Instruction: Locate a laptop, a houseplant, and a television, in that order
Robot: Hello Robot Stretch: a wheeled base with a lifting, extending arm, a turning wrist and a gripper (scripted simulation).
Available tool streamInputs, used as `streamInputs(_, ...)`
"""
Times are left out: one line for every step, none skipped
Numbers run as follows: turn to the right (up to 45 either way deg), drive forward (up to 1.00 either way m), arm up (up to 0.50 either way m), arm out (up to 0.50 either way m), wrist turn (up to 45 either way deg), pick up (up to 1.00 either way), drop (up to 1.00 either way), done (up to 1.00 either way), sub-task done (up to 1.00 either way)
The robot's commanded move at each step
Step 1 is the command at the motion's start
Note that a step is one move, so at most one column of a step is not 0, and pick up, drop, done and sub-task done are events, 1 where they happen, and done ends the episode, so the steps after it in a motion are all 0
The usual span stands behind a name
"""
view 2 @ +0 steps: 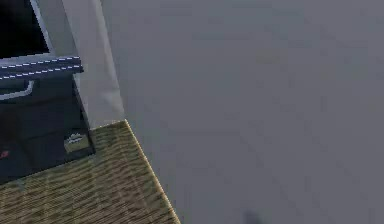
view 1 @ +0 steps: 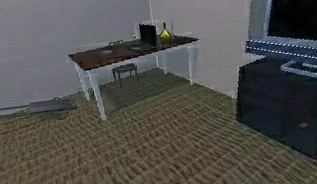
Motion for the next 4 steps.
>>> streamInputs(-30.0, 0.0, 0.0, 0.0, 0.0, 0.0, 0.0, 0.0, 0.0)
streamInputs(0.0, 0.25, 0.0, 0.0, 0.0, 0.0, 0.0, 0.0, 0.0)
streamInputs(18.0, 0.0, 0.0, 0.0, 0.0, 0.0, 0.0, 0.0, 0.0)
streamInputs(0.0, 1.0, 0.0, 0.0, 0.0, 0.0, 0.0, 0.0, 0.0)
